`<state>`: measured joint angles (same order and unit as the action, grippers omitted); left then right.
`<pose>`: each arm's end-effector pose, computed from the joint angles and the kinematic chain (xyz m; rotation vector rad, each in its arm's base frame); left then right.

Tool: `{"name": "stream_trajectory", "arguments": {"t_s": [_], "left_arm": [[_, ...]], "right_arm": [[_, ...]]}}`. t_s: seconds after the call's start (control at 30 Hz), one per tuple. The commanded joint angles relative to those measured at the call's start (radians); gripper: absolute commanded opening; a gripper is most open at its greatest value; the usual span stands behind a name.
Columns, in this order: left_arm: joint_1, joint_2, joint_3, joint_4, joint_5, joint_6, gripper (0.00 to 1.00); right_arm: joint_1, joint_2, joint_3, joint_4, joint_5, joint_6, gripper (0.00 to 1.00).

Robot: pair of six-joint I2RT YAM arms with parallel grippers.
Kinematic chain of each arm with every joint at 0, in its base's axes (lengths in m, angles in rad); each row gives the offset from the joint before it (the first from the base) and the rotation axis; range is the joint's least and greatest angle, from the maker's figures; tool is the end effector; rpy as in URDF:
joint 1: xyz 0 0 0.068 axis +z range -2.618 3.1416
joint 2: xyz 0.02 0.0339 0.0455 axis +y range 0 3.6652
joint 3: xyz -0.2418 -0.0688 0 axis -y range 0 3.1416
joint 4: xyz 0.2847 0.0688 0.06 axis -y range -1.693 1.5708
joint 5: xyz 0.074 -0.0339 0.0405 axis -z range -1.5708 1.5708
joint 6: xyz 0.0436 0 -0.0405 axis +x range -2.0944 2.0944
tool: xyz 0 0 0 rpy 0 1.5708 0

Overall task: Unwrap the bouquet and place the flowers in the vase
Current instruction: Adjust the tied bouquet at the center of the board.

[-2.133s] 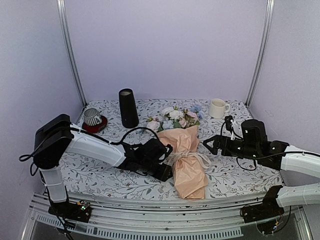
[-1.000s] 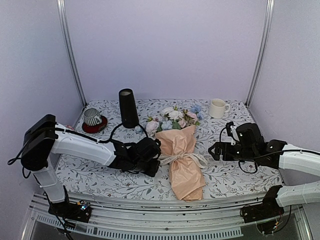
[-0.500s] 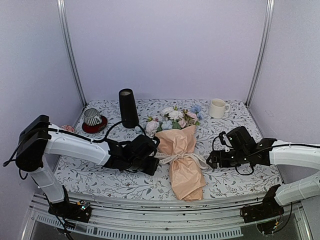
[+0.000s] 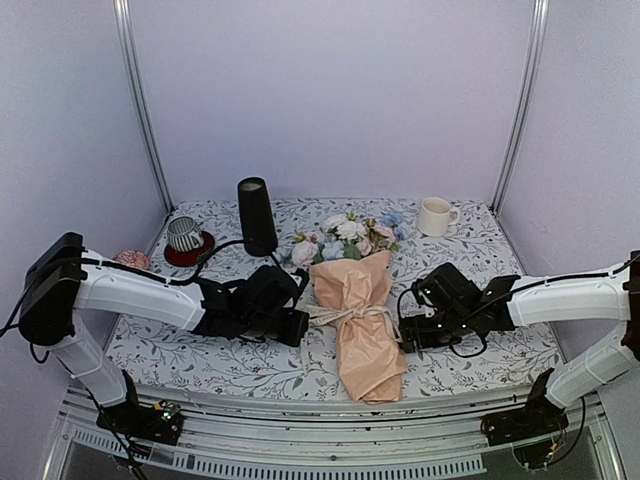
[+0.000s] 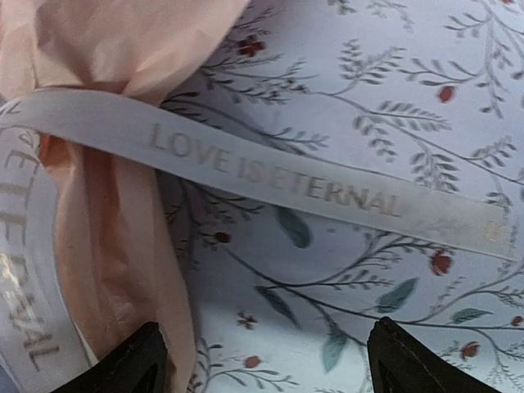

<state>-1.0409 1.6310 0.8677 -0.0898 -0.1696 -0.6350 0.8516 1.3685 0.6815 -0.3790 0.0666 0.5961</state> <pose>0.1876 -0.3058 0.1133 0.4233 2.4500 -0.5515 0.1909 0.2136 0.1133 -0.3202 2.6742 0.3928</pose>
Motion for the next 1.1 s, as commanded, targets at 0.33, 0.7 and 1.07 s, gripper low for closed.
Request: {"name": "stream_trajectory", "arguments": {"t_s": [0.33, 0.7, 1.07], "left_arm": [[0.105, -0.087, -0.113, 0.066, 0.035, -0.034, 0.0], [0.11, -0.157, -0.121, 0.062, 0.006, 0.018, 0.0], [0.108, -0.178, -0.142, 0.116, 0.044, 0.075, 0.0]], "right_arm": [[0.24, 0.258, 0.315, 0.038, 0.076, -0.023, 0.89], [0.136, -0.024, 0.154, 0.015, 0.215, -0.058, 0.92], [0.027, -0.211, 0.079, 0.011, 0.108, -0.319, 0.99]]}}
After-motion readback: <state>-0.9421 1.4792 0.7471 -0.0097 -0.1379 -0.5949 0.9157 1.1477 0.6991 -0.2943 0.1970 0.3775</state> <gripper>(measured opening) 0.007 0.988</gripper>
